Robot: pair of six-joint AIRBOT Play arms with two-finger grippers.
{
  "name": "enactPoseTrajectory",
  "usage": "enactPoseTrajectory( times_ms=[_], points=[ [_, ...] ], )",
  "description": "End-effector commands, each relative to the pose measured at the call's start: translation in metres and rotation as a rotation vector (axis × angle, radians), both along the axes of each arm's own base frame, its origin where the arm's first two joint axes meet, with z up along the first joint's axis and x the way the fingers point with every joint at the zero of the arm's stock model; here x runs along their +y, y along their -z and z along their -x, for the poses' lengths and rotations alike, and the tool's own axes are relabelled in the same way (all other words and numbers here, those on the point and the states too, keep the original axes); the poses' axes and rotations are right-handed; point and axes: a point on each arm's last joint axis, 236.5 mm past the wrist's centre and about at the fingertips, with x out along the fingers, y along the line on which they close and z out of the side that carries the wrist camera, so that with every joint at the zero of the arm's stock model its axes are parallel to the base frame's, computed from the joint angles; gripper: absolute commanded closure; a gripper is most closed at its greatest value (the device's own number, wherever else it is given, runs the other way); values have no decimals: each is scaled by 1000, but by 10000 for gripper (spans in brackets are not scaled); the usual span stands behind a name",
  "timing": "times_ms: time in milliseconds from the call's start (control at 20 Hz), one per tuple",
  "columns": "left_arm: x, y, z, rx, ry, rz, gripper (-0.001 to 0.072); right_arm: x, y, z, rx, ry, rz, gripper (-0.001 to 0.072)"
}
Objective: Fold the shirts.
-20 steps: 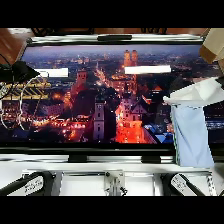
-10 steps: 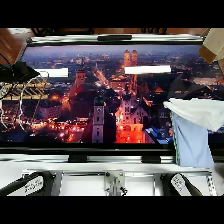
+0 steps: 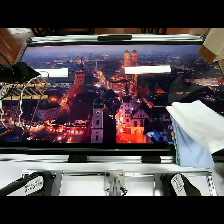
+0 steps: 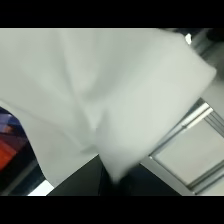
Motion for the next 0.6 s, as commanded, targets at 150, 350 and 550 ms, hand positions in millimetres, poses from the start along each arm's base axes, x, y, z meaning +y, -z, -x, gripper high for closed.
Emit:
enactPoseTrajectory(
  times_ms=[150,350,550],
  points=[
    [-6,-4,1,-6,12,28,667,45,79,82,328,34,-166,641],
    [-13,-10,0,-15,23,68,667,38,98,88,349,60,-127,240],
    [-12,-5,-2,-13,29,53,668,8,73,58,220,44,-7,176]
  ],
)
